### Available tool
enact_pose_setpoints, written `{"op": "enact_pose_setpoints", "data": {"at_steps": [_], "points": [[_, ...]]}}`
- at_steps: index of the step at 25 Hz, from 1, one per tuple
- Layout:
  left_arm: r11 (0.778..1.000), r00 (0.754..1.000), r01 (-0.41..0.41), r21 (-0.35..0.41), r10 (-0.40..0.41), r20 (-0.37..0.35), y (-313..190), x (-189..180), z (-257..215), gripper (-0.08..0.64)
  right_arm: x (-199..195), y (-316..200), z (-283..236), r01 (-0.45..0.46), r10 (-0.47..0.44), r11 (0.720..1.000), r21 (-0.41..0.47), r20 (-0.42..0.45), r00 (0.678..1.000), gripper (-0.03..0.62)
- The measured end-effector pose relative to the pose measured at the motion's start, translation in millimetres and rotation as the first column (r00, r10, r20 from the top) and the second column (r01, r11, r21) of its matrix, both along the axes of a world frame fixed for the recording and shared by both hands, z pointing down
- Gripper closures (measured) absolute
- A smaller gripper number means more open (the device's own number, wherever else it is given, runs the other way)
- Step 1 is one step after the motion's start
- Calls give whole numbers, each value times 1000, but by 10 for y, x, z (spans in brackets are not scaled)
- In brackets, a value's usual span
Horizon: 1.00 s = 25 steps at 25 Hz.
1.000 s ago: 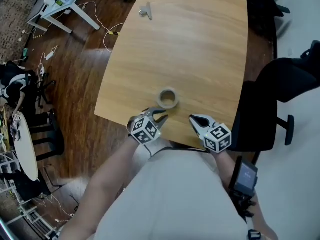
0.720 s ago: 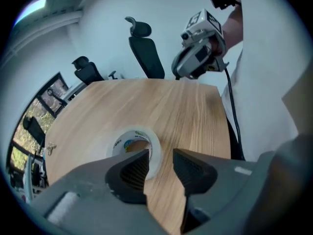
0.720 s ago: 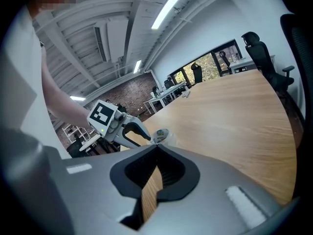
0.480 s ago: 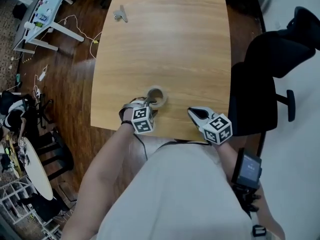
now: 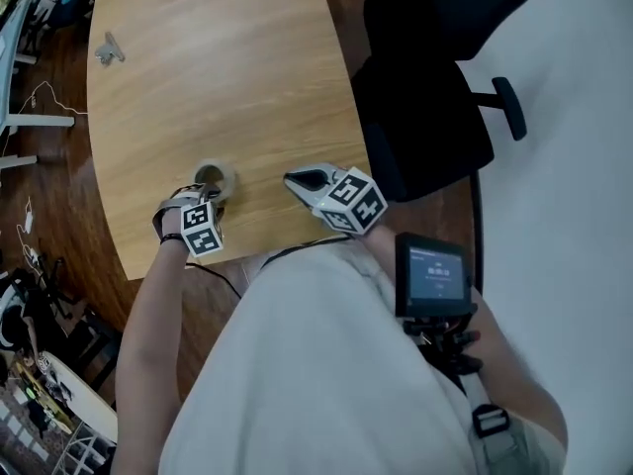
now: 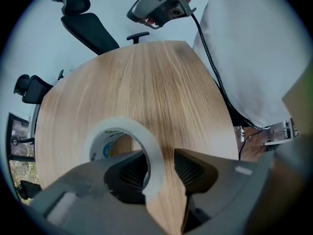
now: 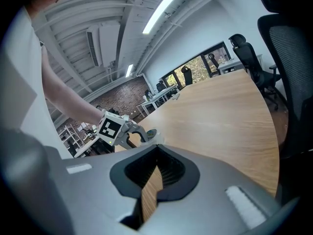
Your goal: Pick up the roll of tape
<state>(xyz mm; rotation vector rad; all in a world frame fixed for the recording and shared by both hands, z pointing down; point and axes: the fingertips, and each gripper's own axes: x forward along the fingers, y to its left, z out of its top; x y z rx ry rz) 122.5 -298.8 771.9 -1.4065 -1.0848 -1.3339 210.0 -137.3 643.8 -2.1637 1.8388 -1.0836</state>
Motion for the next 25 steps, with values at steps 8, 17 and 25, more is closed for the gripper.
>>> {"op": "enact_pose_setpoints", "data": {"at_steps": [8, 17, 25], "points": [[997, 999, -28, 71, 30, -22, 15, 65, 24, 457, -3, 170, 44, -21, 21, 1000, -2, 13, 1000, 584], [975, 980, 196, -104, -199, -18, 301, -109, -138, 460, -36, 154, 17, 4, -4, 1000, 16, 6, 1000, 584], [708, 807, 531, -465, -591, 23, 897, -154, -623, 459, -145, 161, -65, 61, -61, 998, 32, -1, 998, 584]]}}
